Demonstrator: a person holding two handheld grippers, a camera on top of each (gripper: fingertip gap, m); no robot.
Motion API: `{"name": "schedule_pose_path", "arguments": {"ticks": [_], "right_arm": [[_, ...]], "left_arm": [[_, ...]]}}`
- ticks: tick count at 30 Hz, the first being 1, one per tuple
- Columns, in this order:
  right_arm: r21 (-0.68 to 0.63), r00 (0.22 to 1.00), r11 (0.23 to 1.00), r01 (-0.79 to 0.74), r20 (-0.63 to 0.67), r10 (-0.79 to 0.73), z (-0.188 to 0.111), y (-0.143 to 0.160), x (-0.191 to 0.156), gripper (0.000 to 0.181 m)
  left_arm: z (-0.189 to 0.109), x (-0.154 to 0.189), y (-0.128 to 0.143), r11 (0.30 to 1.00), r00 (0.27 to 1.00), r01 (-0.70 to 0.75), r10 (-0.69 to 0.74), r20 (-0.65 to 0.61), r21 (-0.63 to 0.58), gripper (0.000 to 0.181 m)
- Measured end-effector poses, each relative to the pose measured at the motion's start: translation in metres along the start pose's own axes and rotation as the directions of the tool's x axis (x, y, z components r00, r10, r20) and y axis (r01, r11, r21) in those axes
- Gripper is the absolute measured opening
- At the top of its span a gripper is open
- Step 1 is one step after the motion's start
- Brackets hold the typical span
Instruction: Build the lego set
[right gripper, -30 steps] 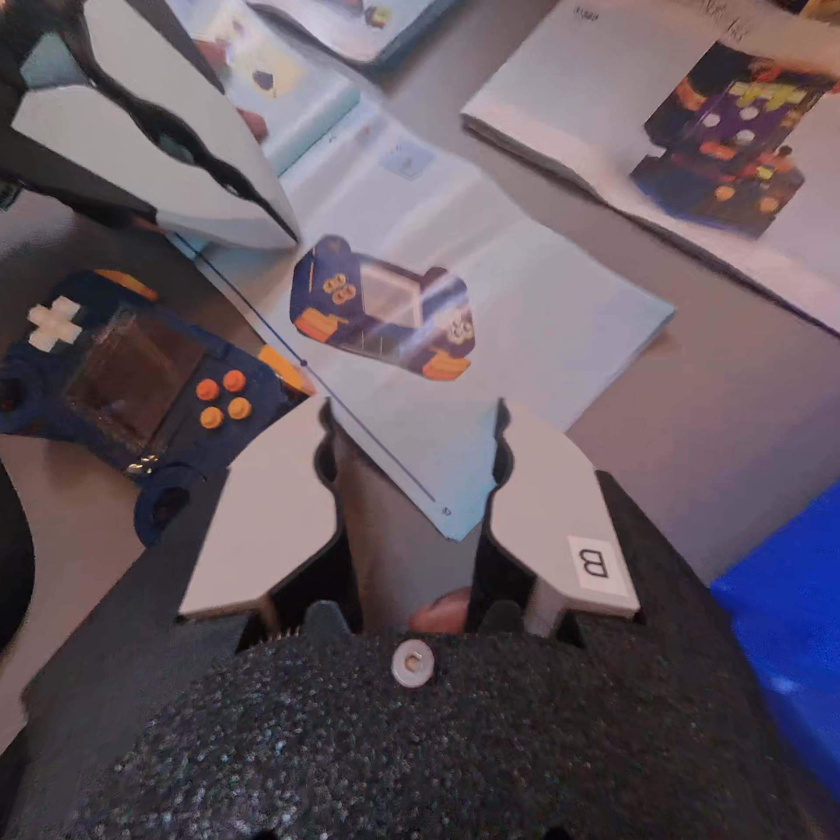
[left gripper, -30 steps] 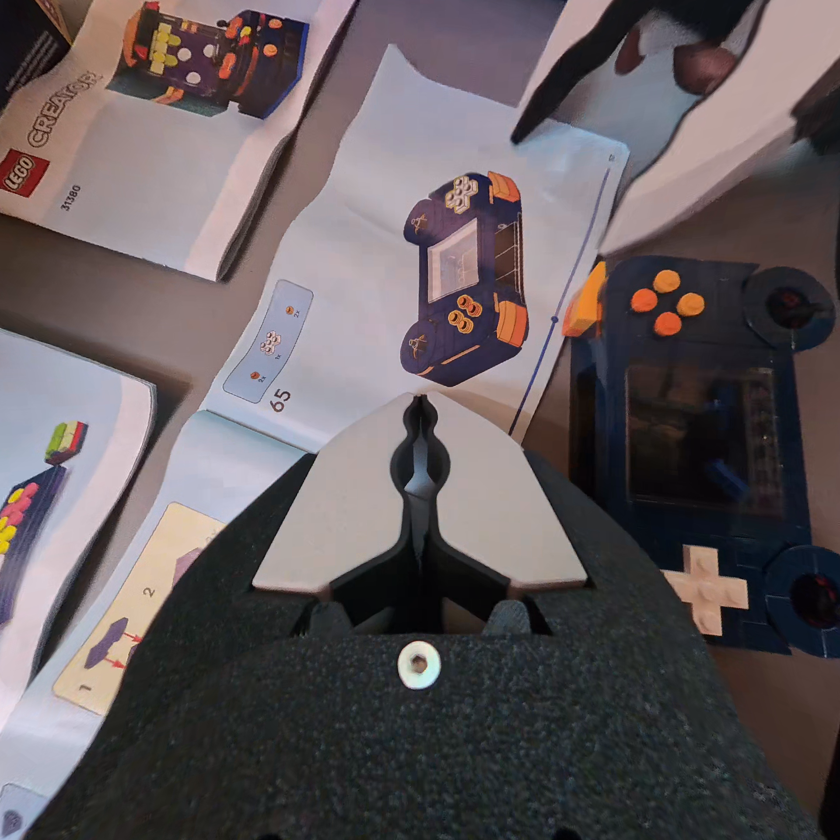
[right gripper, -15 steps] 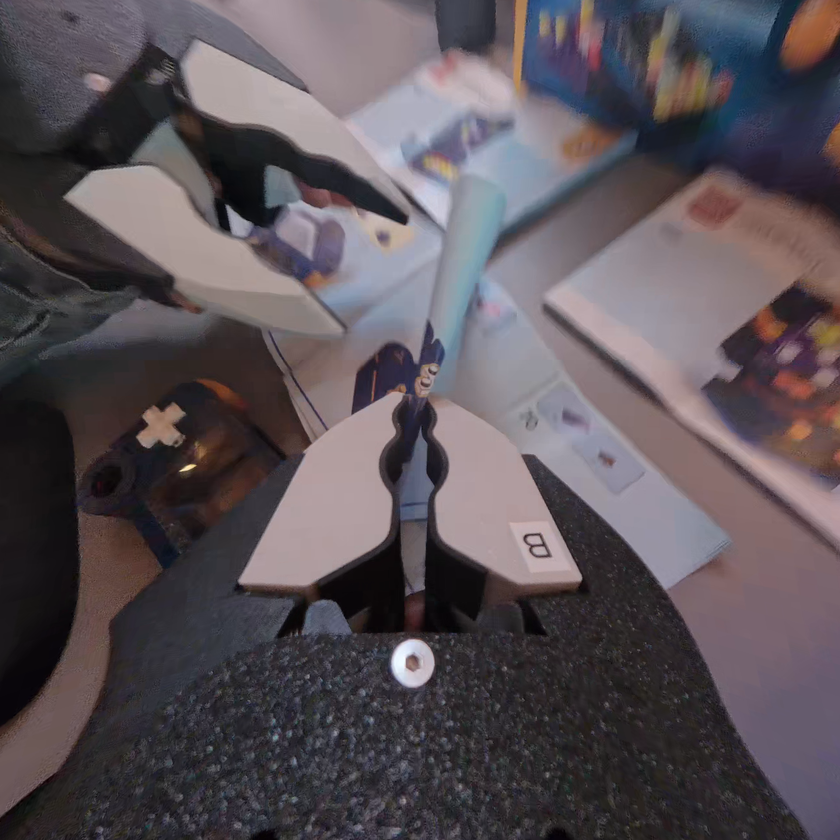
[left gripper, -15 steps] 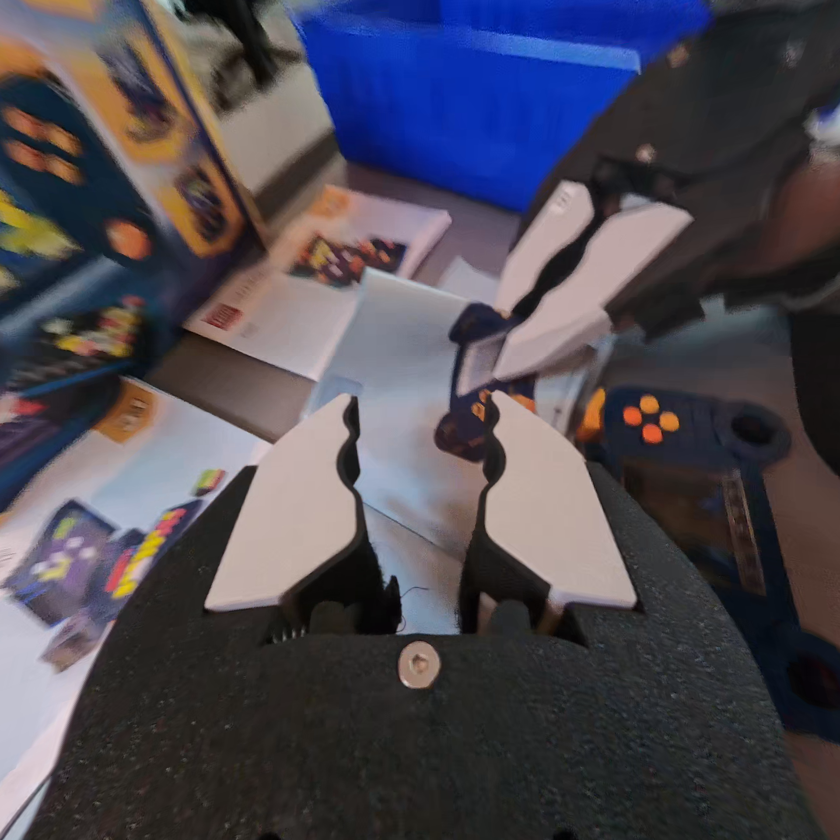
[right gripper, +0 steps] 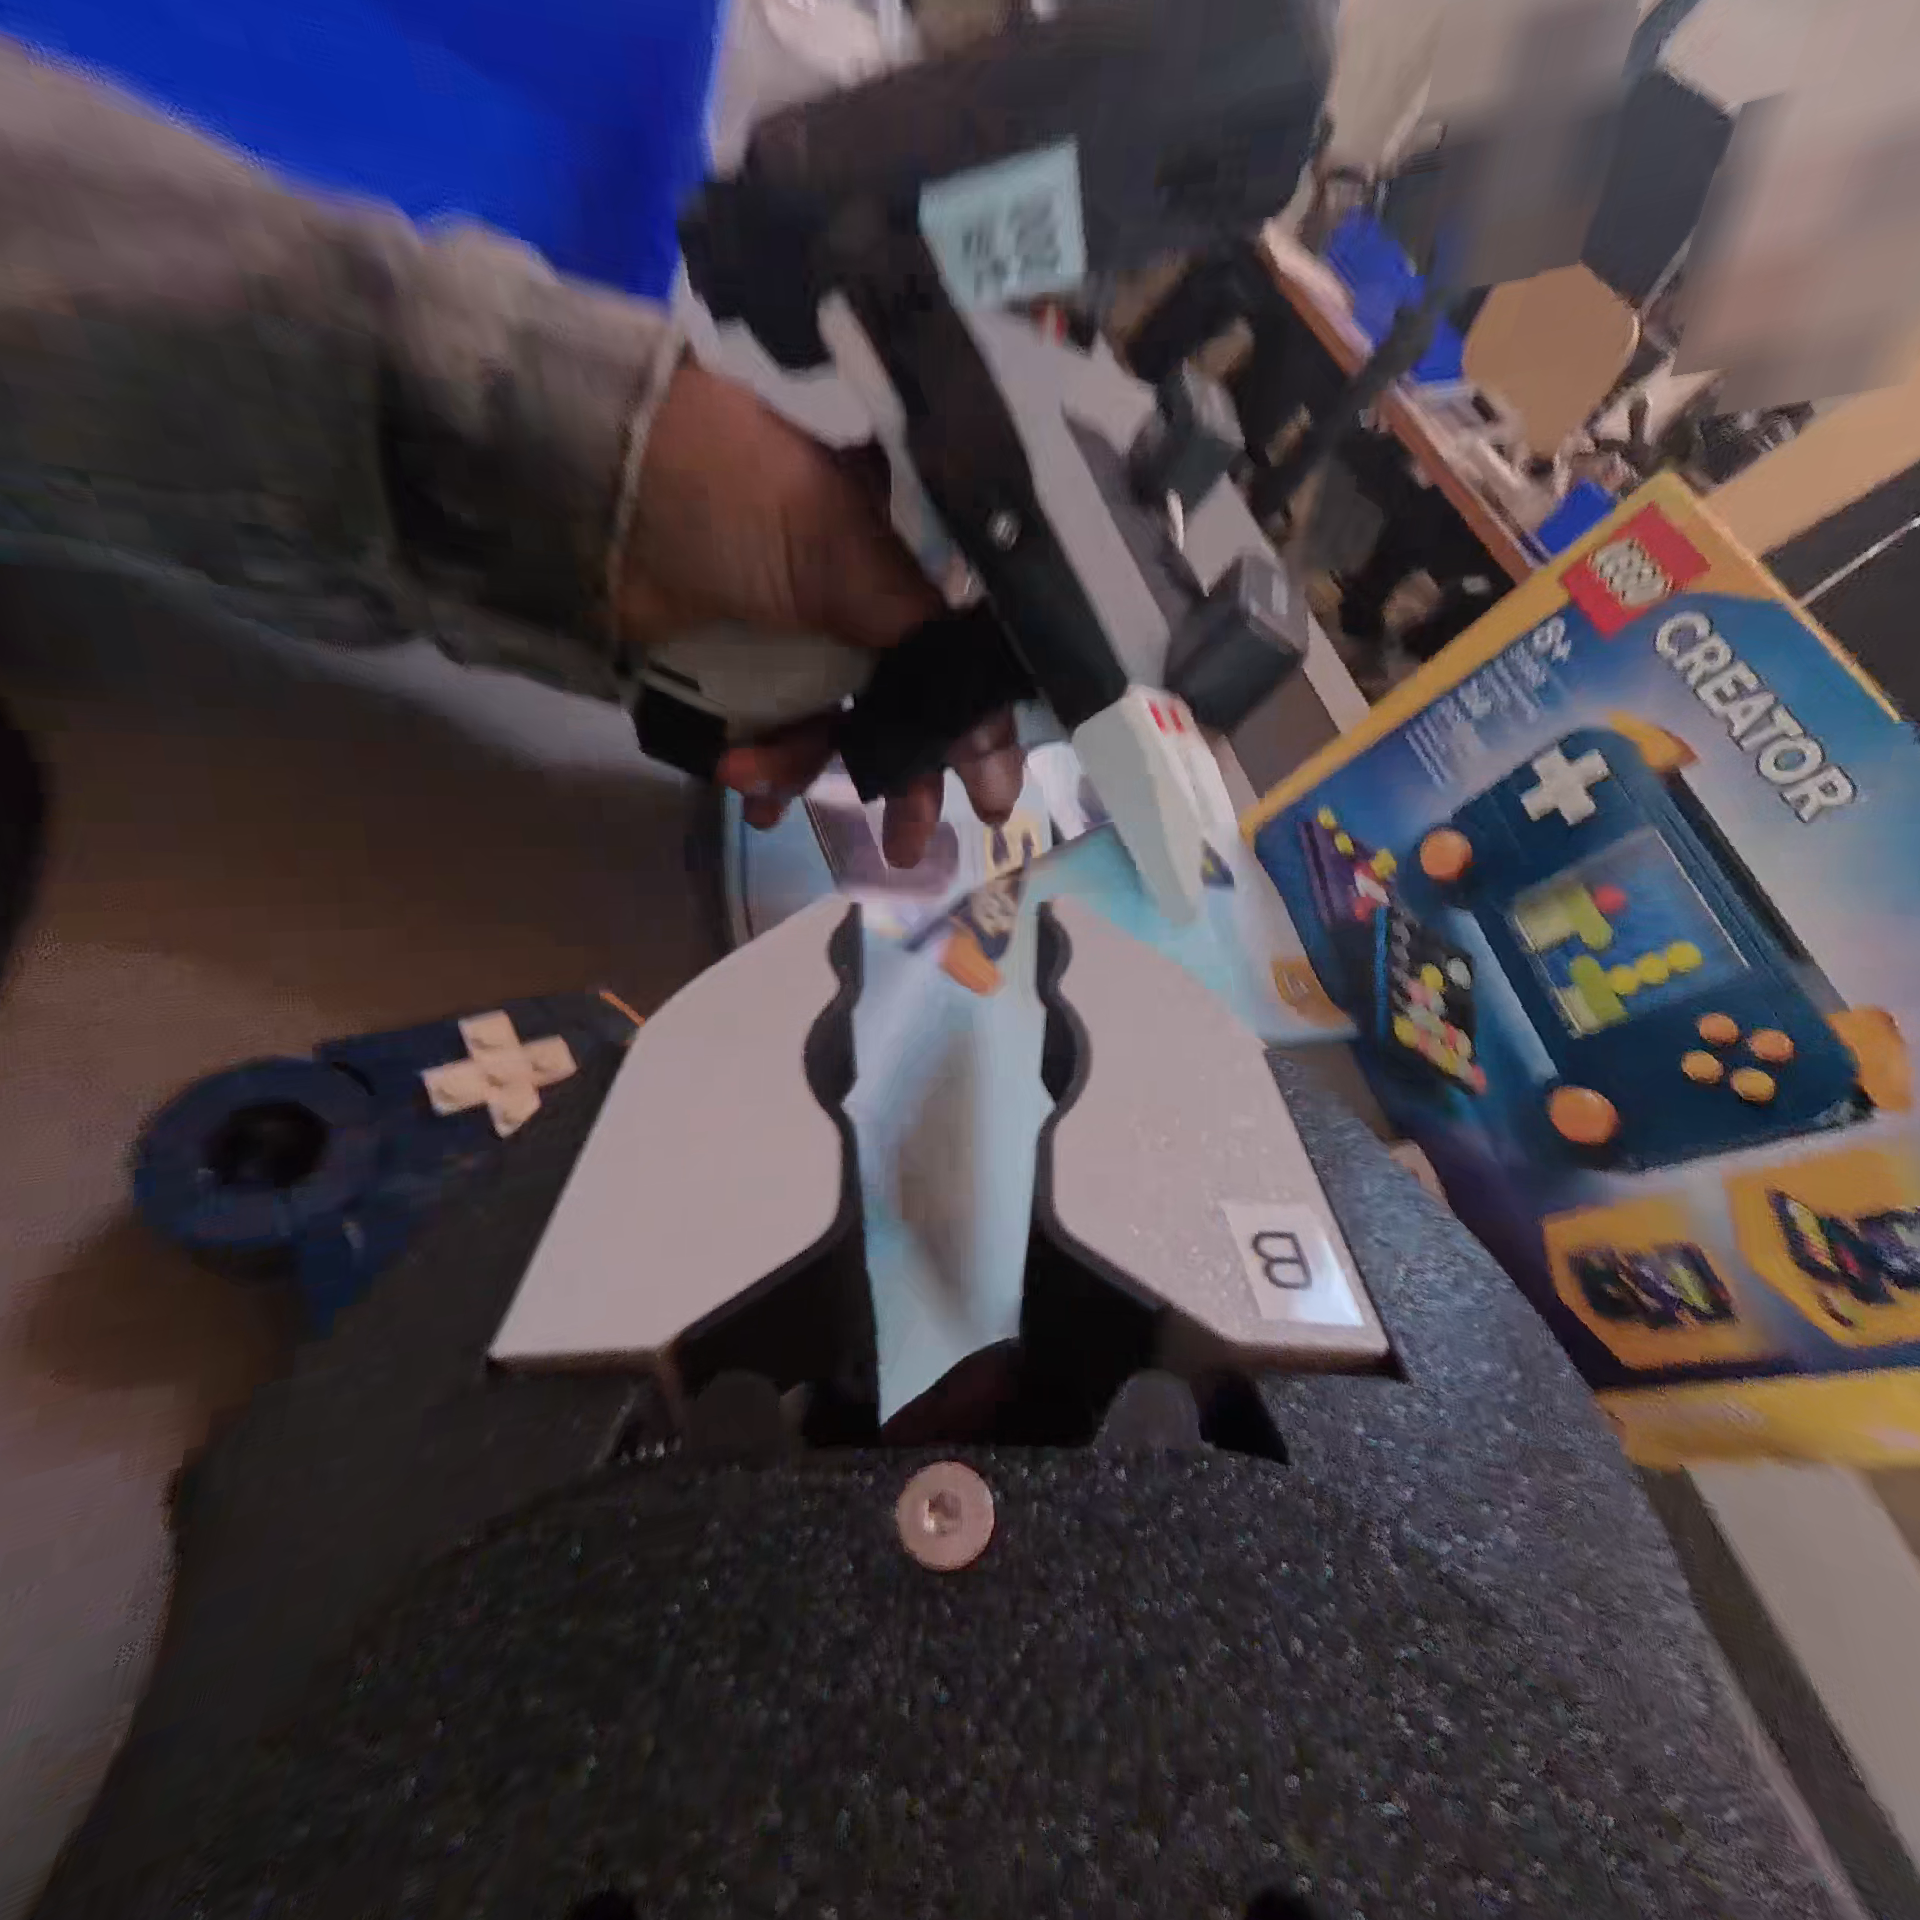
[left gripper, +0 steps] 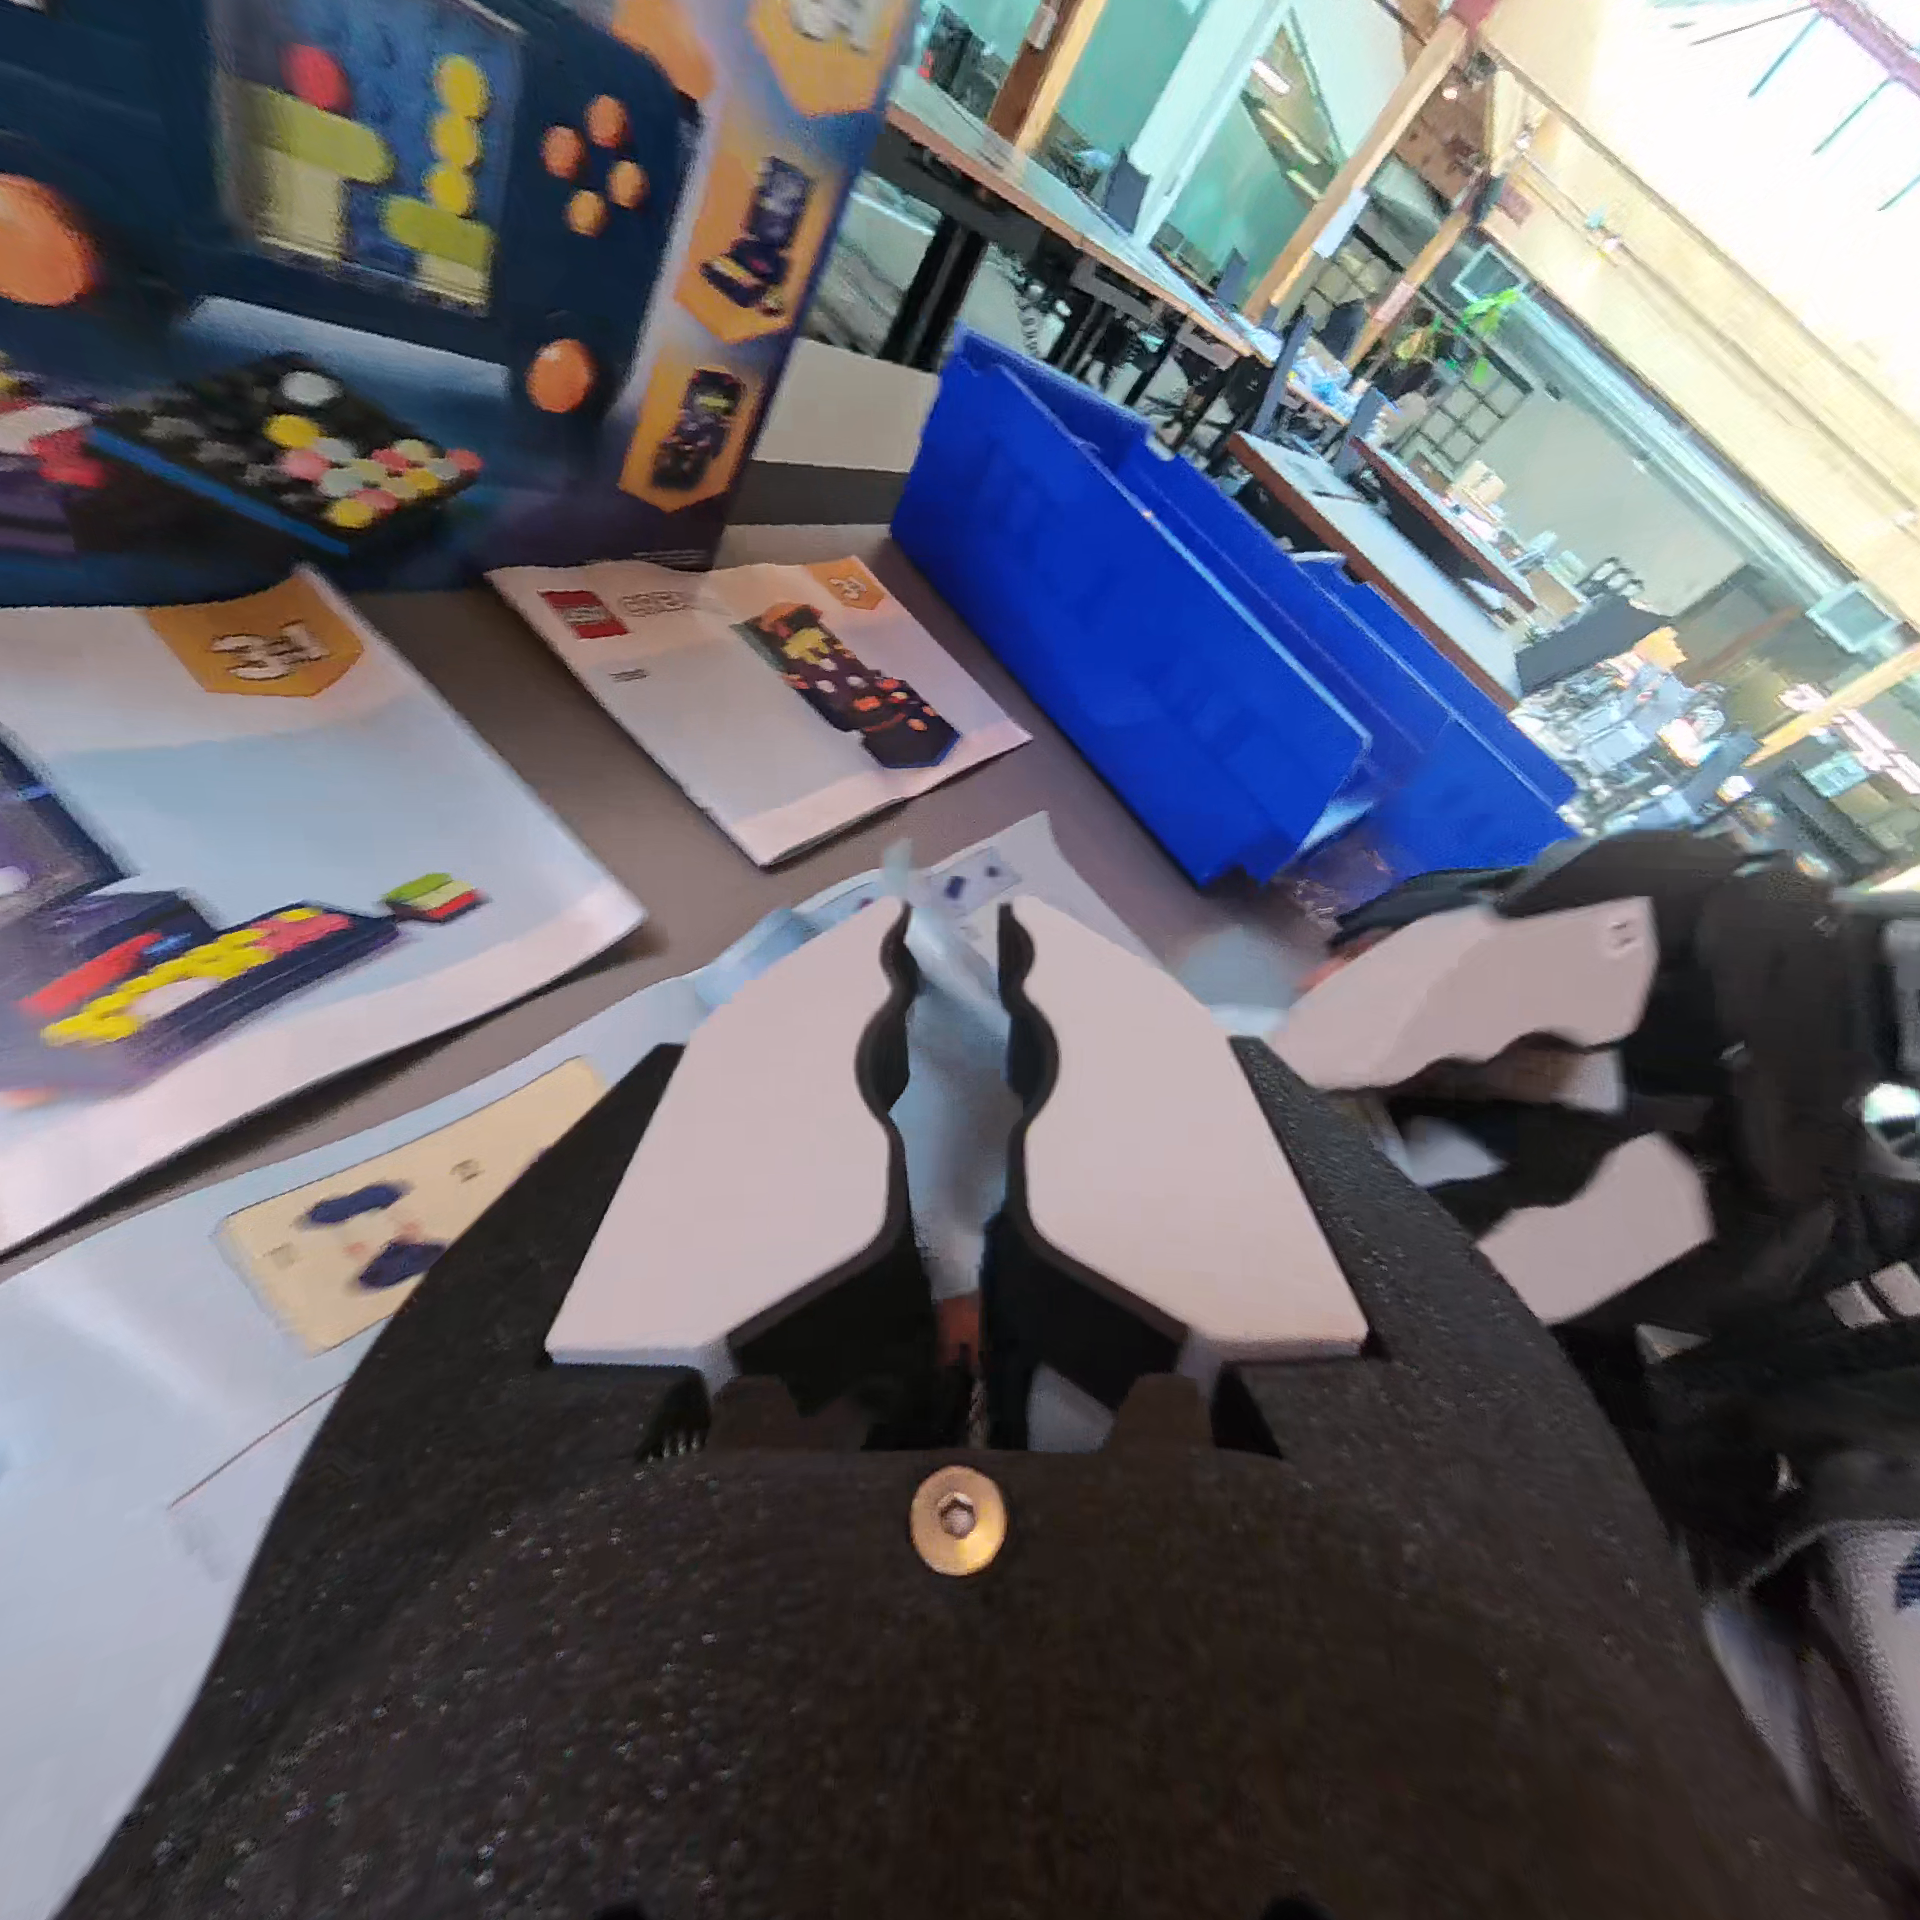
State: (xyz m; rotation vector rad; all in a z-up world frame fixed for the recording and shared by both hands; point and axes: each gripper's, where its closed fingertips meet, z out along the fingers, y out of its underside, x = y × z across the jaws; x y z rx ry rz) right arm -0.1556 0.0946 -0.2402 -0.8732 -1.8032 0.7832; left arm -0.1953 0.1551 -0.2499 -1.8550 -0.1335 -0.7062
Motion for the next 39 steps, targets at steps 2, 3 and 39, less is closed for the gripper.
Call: {"name": "schedule_pose_path", "arguments": {"ticks": [2, 3, 39], "right_arm": [[0.150, 0.990, 0.978, -0.142, 0.046, 0.137, -0.015, -0.014, 0.011, 0.040], [0.217, 0.972, 0.947, -0.236, 0.058, 0.229, -0.024, -0.016, 0.022, 0.041], [-0.212, 0.831, 0.912, -0.350, 0.380, 0.407, 0.092, -0.022, -0.044, 0.045]], "left_arm": [[-0.014, -0.017, 0.002, 0.998, 0.998, -0.037, 0.040, 0.056, -0.052, 0.009], [-0.022, -0.025, 0.003, 0.993, 0.993, -0.061, 0.071, 0.099, -0.097, 0.009], [-0.066, -0.049, -0.003, 0.965, 0.934, -0.128, 0.195, 0.300, -0.228, 0.014]]}}
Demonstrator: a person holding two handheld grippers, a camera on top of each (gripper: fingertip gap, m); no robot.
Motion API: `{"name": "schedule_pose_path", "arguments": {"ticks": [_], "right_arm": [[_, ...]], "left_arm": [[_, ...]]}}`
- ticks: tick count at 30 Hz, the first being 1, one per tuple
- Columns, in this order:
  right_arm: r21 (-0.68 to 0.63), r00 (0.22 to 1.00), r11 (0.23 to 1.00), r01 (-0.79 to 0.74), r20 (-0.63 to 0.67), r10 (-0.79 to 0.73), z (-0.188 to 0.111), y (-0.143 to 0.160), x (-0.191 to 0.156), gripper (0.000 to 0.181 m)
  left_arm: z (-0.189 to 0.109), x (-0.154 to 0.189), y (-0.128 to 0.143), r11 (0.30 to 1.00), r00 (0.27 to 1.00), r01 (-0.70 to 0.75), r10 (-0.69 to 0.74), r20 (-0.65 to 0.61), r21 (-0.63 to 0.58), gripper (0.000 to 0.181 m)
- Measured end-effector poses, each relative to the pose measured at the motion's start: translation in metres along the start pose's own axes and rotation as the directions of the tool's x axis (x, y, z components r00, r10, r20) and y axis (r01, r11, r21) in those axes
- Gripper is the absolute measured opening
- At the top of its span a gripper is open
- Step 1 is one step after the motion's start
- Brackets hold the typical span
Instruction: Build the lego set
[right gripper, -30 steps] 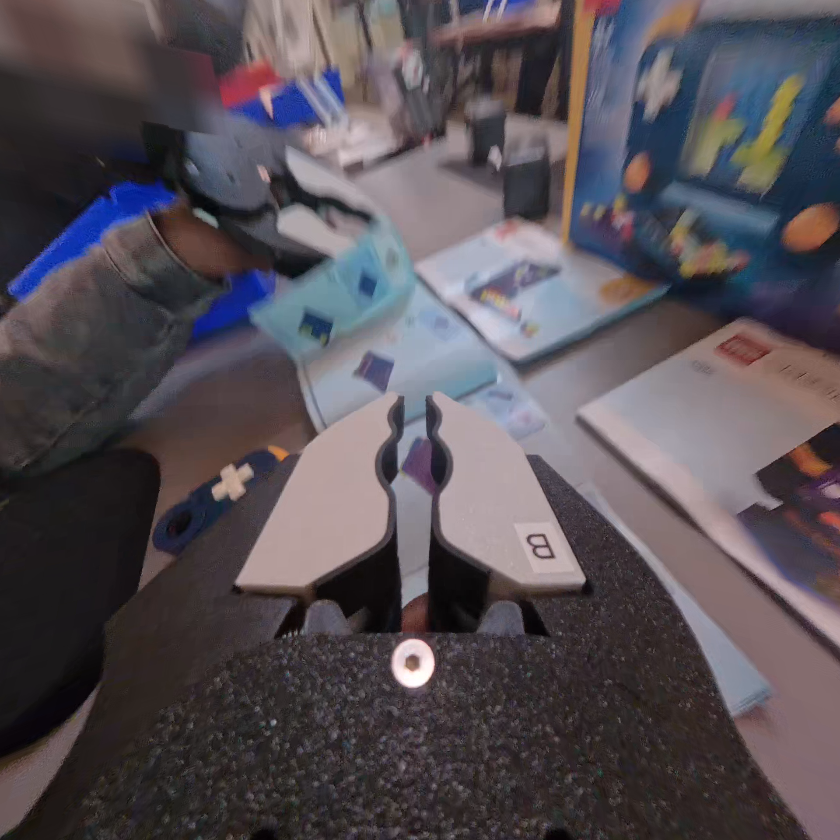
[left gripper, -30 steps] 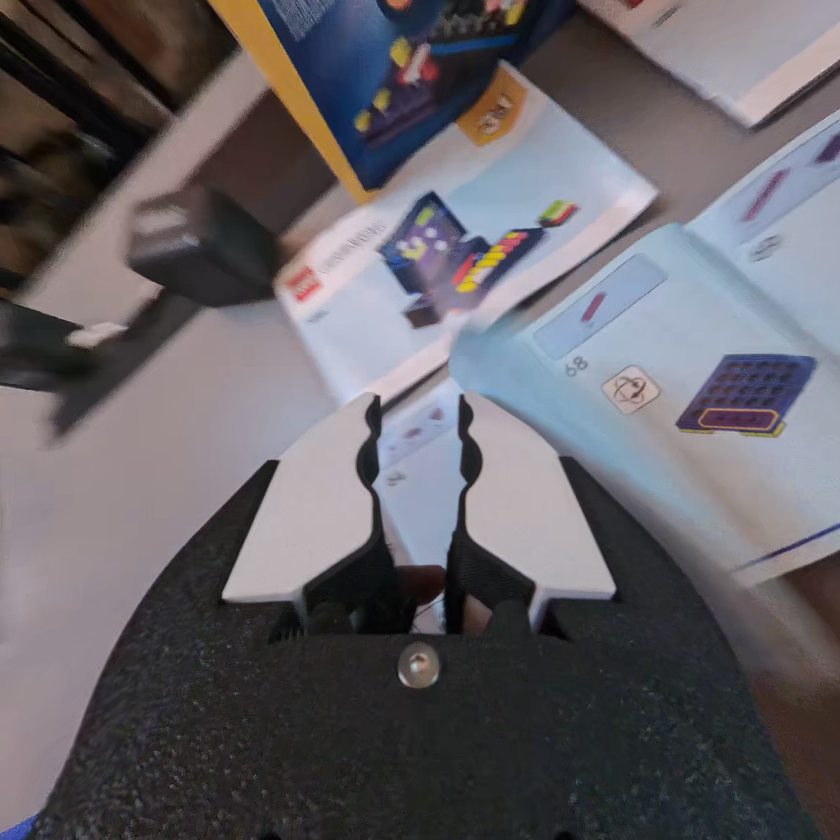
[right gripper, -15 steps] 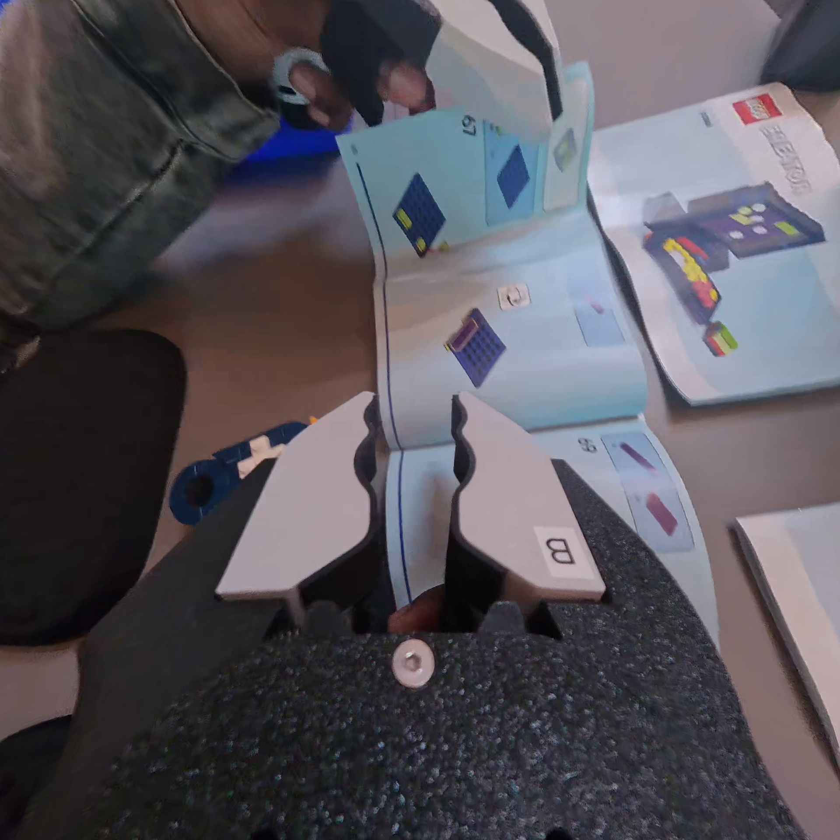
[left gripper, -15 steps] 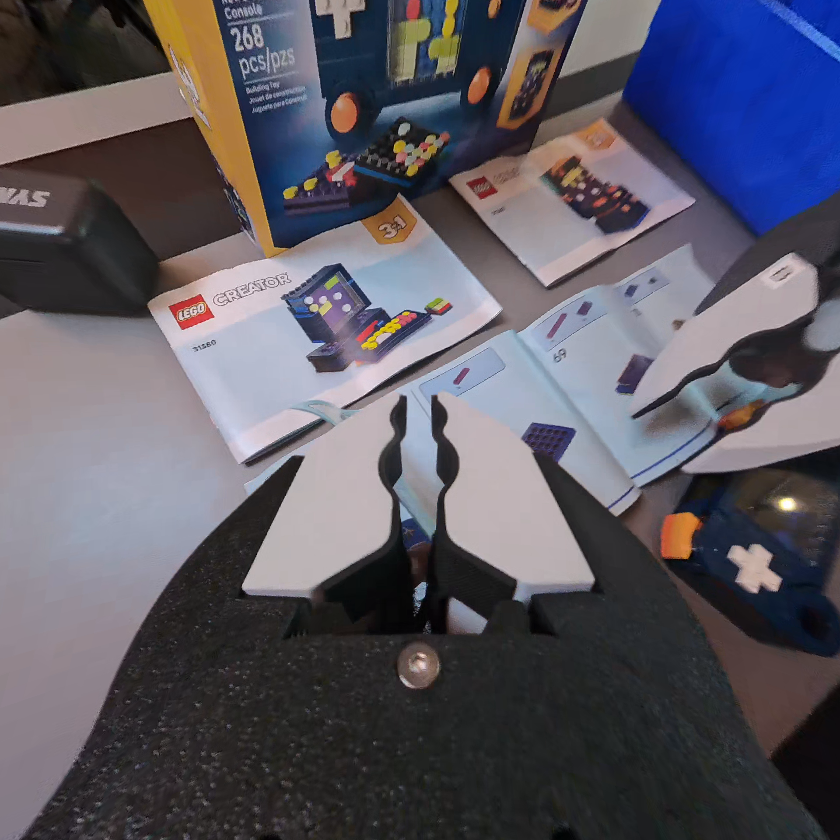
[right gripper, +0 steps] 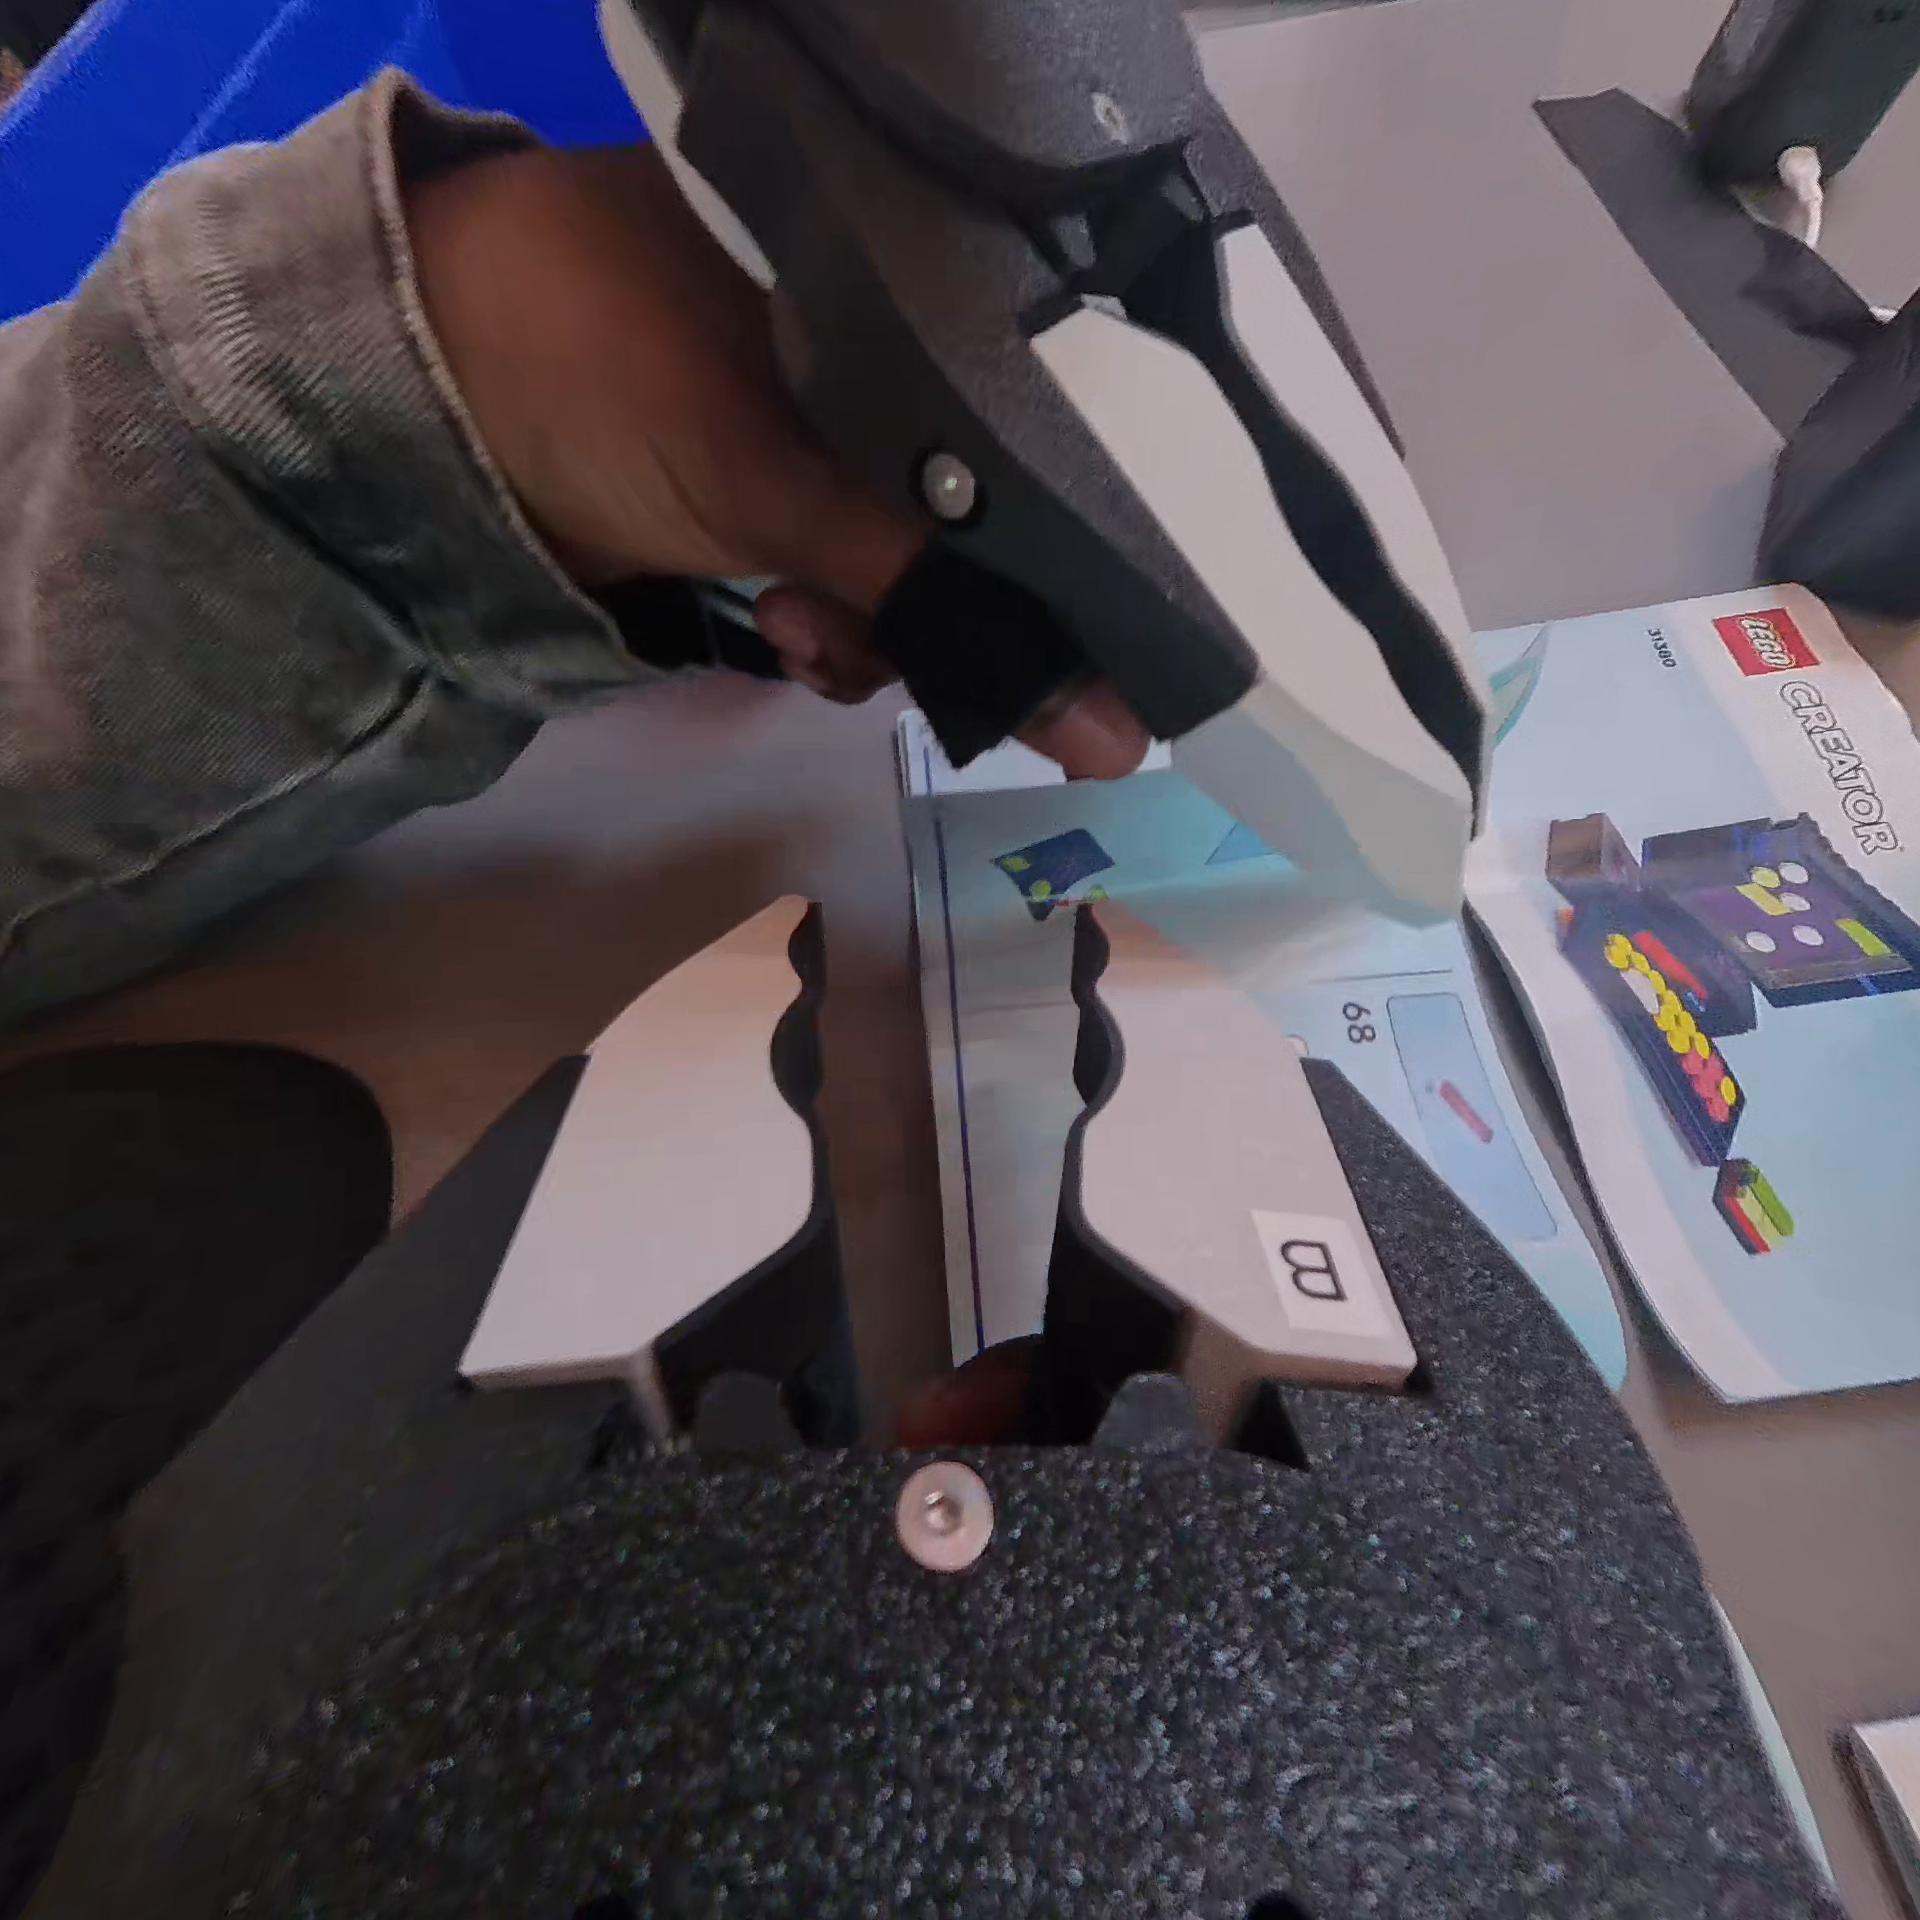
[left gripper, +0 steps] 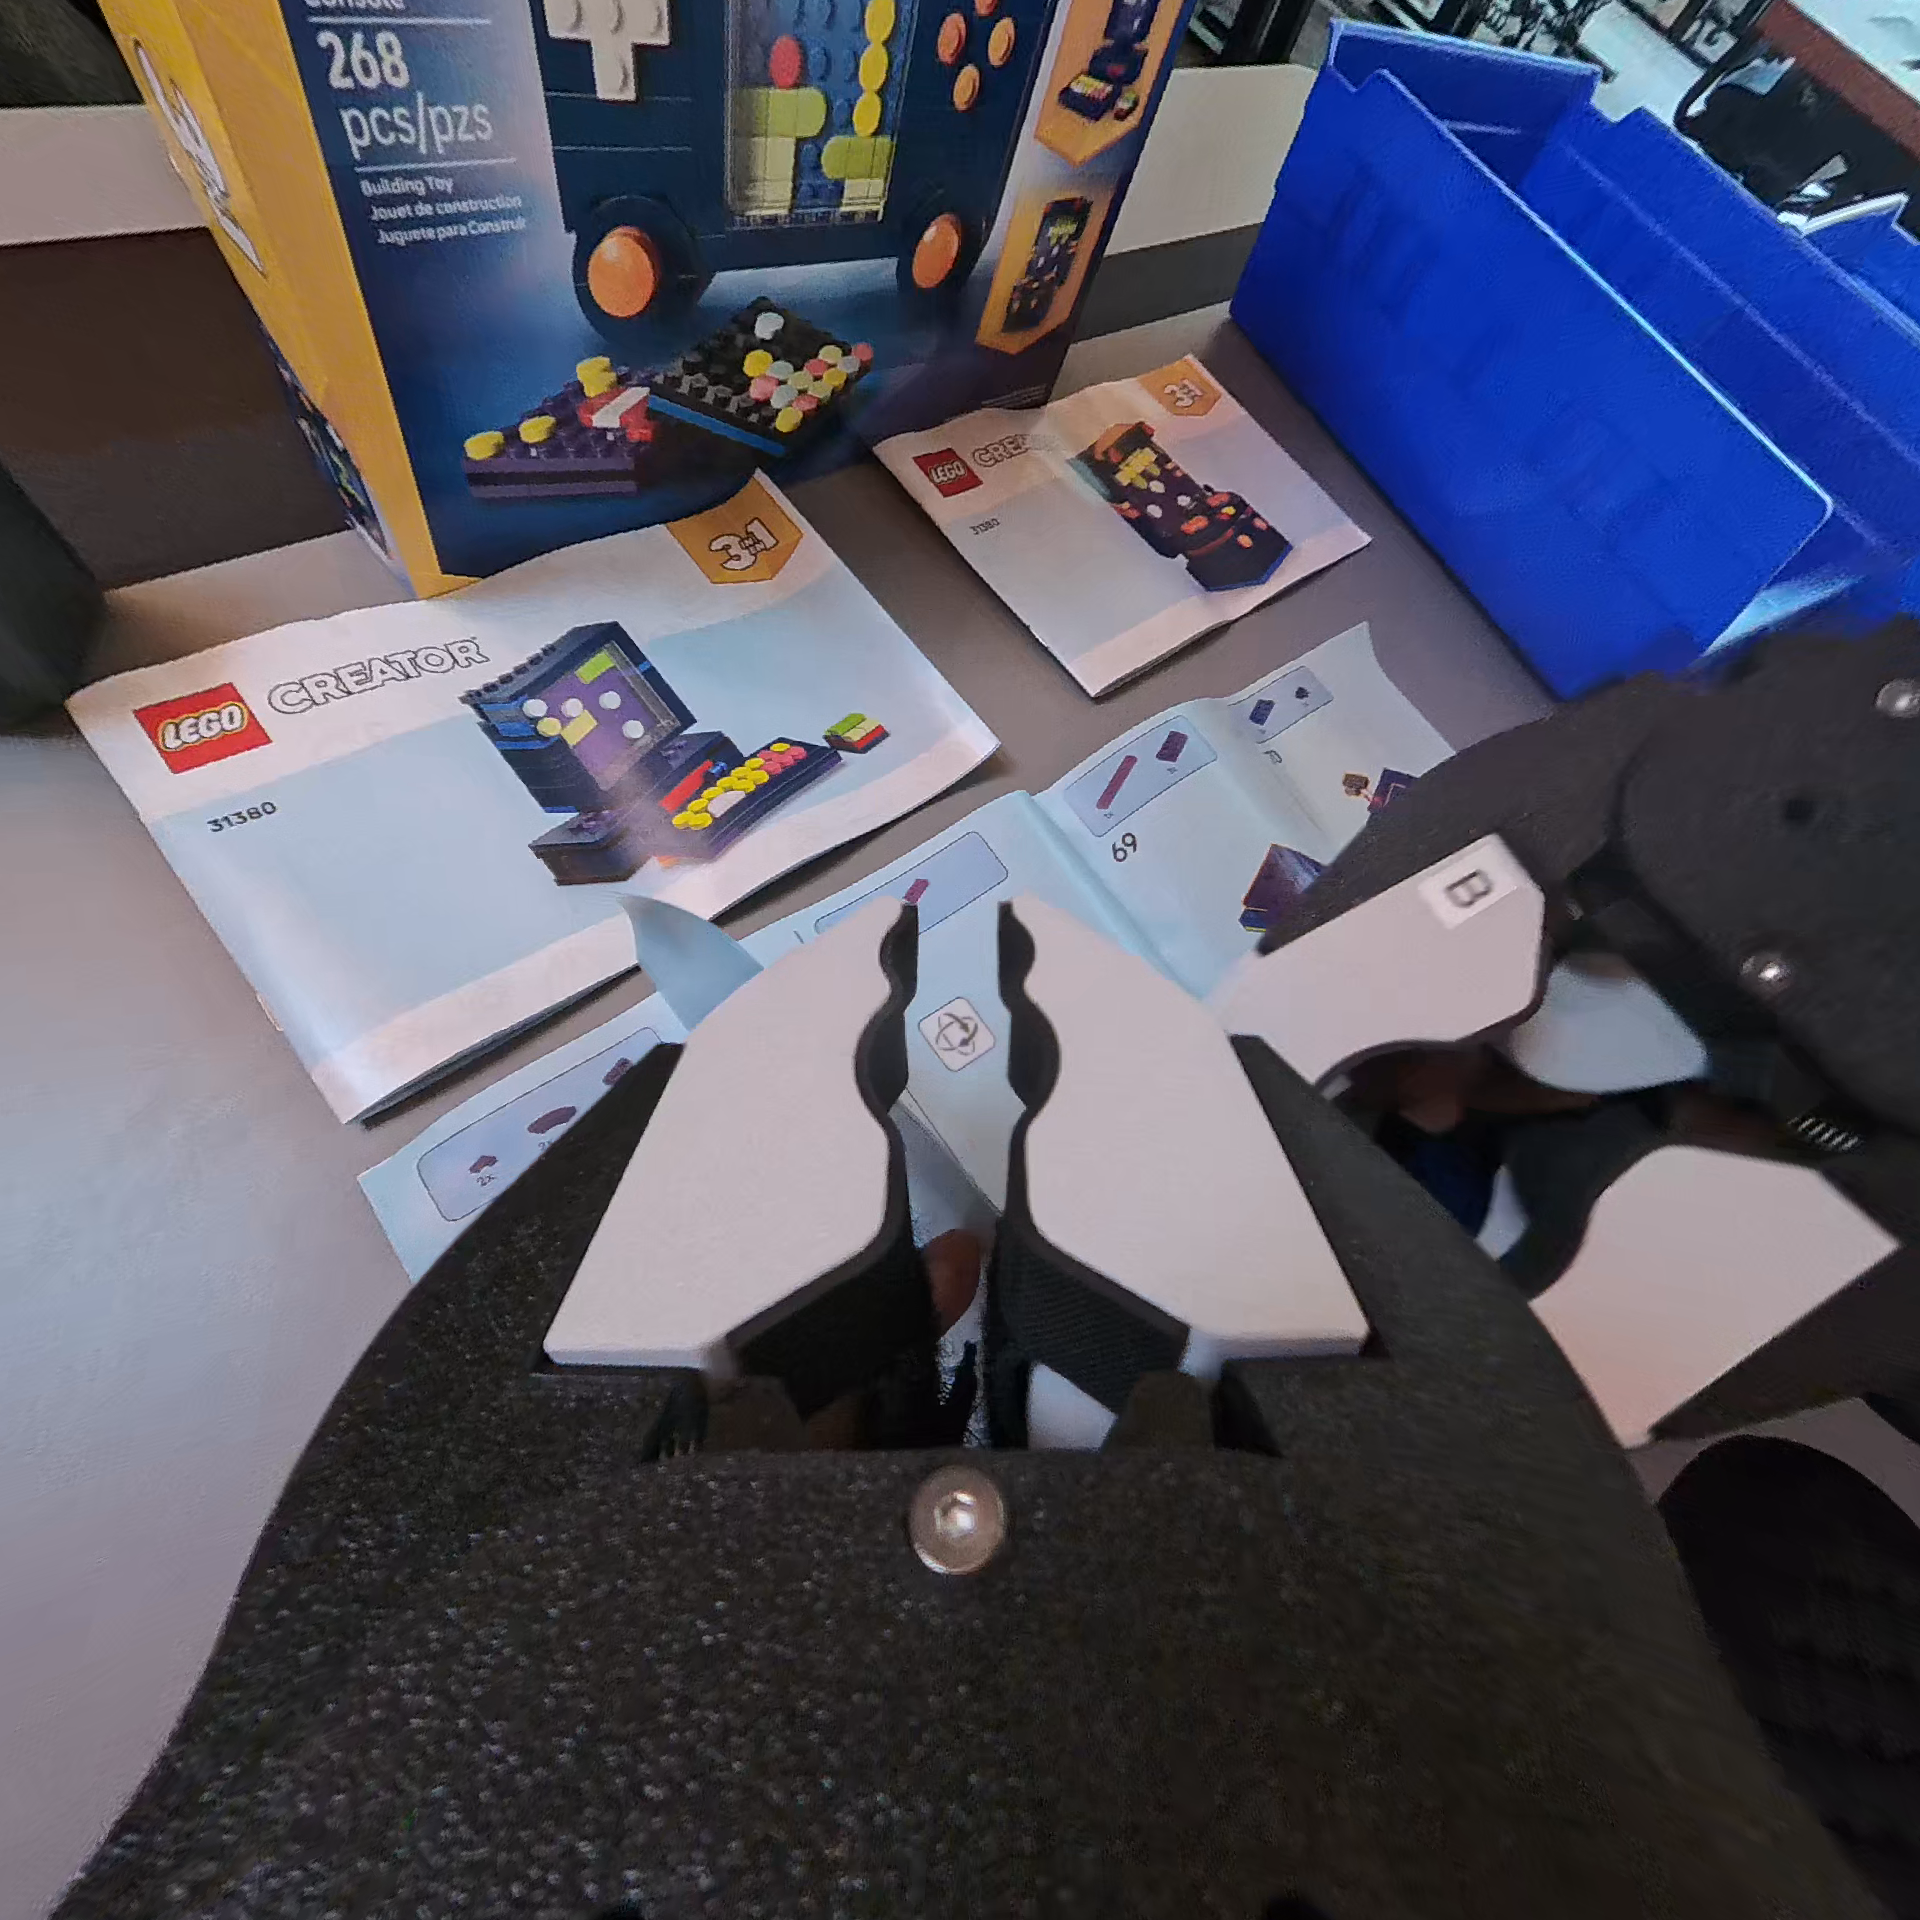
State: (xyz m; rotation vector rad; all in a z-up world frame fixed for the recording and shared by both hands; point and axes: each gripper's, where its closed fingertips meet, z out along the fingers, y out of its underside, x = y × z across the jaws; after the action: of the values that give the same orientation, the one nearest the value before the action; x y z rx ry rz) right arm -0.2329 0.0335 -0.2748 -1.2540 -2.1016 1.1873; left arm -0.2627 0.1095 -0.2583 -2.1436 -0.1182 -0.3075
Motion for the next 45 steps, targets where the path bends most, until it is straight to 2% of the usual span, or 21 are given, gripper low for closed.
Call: {"name": "schedule_pose_path", "arguments": {"ticks": [6, 14, 27, 31, 36, 39, 40, 41, 45], "right_arm": [[0.053, 0.996, 0.995, -0.087, 0.022, 0.086, 0.009, -0.009, 0.001, 0.035], [0.102, 0.992, 0.987, -0.121, 0.052, 0.116, 0.005, -0.011, 0.005, 0.000], [0.094, 0.988, 0.986, -0.140, 0.071, 0.134, -0.002, -0.004, 0.014, 0.000], [0.109, 0.988, 0.983, -0.150, 0.061, 0.144, -0.016, -0.005, 0.020, 0.000], [0.153, 0.988, 0.976, -0.154, 0.009, 0.155, -0.049, -0.006, 0.034, 0.000], [0.171, 0.985, 0.971, -0.166, 0.080, 0.154, -0.050, -0.013, 0.021, 0.000], [0.161, 0.981, 0.970, -0.182, 0.103, 0.167, -0.044, -0.013, 0.015, 0.025], [0.136, 0.977, 0.972, -0.190, 0.127, 0.173, -0.035, -0.012, 0.008, 0.033], [0.102, 0.981, 0.981, -0.165, 0.121, 0.153, -0.006, -0.011, -0.003, 0.042]], "left_arm": [[0.001, 0.003, 0.000, 1.000, 1.000, 0.011, -0.011, -0.016, 0.000, 0.015], [0.005, 0.006, 0.004, 1.000, 0.999, 0.014, -0.014, -0.034, -0.020, 0.017], [0.001, 0.002, 0.006, 0.999, 0.998, 0.040, -0.042, -0.054, -0.028, 0.018], [-0.003, -0.002, 0.007, 0.998, 0.998, 0.044, -0.045, -0.041, -0.033, 0.019], [-0.011, -0.007, 0.004, 0.999, 0.999, 0.048, -0.049, -0.024, -0.020, 0.019], [-0.009, -0.001, 0.003, 0.995, 0.991, 0.097, -0.097, -0.089, -0.009, 0.018], [-0.008, 0.000, 0.003, 0.995, 0.990, 0.101, -0.102, -0.097, -0.012, 0.017], [-0.006, 0.002, 0.005, 0.995, 0.989, 0.100, -0.102, -0.108, -0.020, 0.017], [-0.003, 0.013, 0.005, 0.993, 0.978, 0.112, -0.115, -0.176, -0.030, 0.017]]}}
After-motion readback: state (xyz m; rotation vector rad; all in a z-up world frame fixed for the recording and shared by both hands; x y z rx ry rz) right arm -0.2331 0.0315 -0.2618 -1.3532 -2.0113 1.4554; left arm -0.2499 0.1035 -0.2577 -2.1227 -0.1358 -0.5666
